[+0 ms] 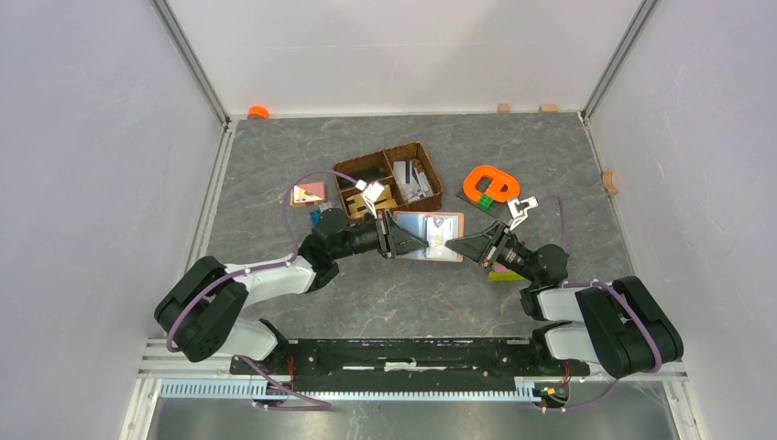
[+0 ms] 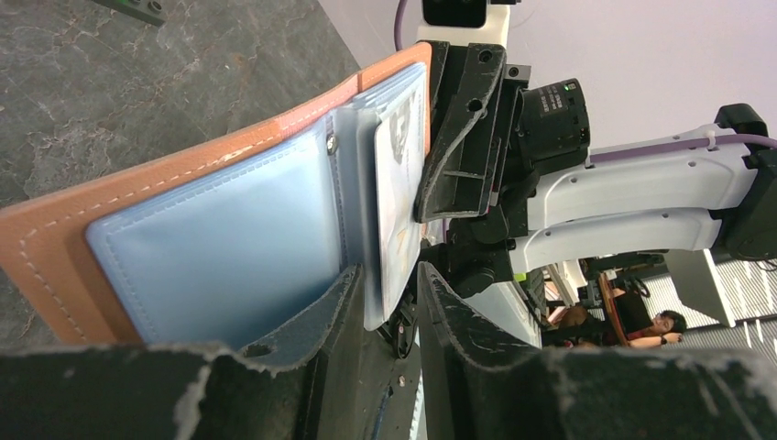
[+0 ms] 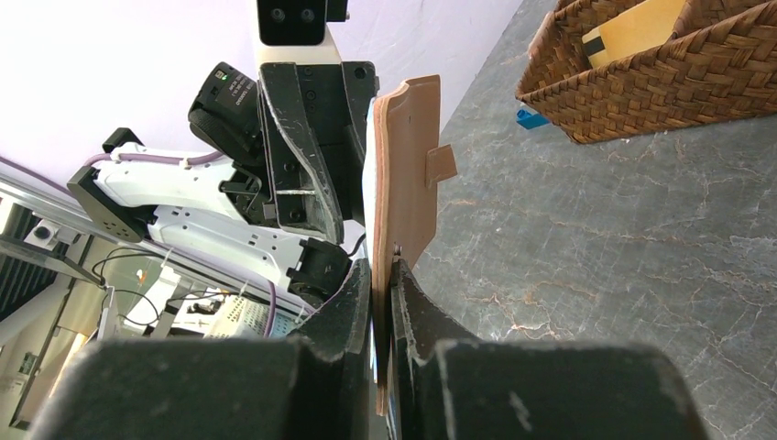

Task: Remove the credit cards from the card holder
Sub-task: Remove the credit card from the card holder.

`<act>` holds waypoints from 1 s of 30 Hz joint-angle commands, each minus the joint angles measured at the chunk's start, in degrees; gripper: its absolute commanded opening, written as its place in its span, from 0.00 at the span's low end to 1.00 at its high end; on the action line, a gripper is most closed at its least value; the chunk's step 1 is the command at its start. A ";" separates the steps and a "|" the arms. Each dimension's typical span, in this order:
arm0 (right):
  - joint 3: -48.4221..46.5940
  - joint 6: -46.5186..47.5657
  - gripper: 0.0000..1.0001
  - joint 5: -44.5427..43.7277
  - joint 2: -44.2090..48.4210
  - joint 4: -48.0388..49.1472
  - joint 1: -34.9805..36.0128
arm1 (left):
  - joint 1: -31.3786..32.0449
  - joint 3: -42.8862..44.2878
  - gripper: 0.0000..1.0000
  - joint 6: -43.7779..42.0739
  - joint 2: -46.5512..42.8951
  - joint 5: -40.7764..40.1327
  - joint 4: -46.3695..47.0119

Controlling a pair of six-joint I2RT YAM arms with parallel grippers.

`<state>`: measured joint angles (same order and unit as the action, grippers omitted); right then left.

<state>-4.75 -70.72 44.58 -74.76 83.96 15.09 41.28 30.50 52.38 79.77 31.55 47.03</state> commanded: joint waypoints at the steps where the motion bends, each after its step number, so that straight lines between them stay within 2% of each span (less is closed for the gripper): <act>1: 0.01 -0.43 0.12 0.55 -0.26 12.63 -0.05 | 0.51 1.84 0.34 -0.91 -0.20 1.84 4.12; 13: -0.38 -0.90 0.12 0.78 -1.28 13.33 0.62 | 1.70 2.22 0.33 0.00 0.76 4.08 8.22; 16: -0.43 -0.23 0.11 0.69 -1.10 11.98 0.53 | 1.64 1.68 0.31 -1.22 -0.63 2.16 6.05; 21: -0.84 3.04 0.11 0.35 0.18 6.31 0.60 | 1.70 2.07 0.31 -5.77 -4.05 -2.61 -2.61; 30: -0.96 3.75 0.13 0.34 1.26 5.28 0.67 | 1.68 2.50 0.31 -3.78 -1.71 -0.46 -0.01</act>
<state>-4.75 -68.20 44.80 -74.59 84.03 15.40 42.63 31.05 49.89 77.41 30.26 44.86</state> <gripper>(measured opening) 0.125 0.313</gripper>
